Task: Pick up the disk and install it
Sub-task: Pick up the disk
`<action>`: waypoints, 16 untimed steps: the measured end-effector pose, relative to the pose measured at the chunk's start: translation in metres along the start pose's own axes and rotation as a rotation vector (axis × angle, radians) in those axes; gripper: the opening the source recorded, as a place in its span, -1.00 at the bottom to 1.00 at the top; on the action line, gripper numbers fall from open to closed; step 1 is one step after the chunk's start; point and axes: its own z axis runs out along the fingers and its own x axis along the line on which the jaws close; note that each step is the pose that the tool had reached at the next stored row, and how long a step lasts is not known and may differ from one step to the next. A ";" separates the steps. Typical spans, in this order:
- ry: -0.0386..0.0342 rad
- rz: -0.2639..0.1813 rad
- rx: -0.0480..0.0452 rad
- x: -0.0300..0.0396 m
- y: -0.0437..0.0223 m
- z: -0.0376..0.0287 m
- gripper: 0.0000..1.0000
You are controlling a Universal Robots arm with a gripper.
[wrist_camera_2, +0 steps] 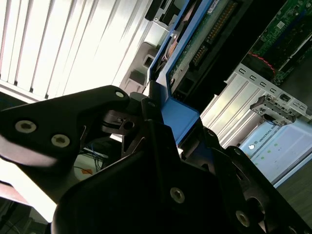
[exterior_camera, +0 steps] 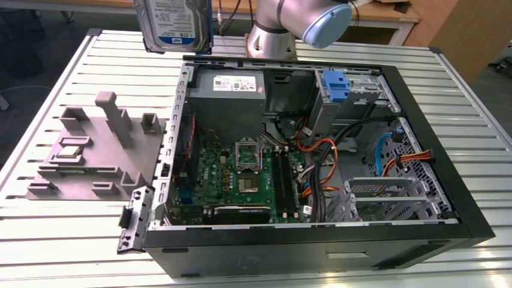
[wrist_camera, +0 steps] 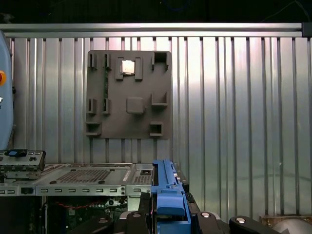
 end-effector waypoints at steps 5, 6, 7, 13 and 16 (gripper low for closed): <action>0.0000 0.000 0.0000 0.0001 -0.0017 0.0000 -0.26; 0.0000 0.000 0.0000 0.0001 -0.0021 0.0000 -0.26; 0.0000 0.000 0.0000 0.0002 -0.0024 0.0000 -0.26; 0.0000 0.000 0.0000 0.0003 -0.0045 0.0000 -0.26; 0.0000 0.000 0.0000 0.0004 -0.0055 0.0000 -0.26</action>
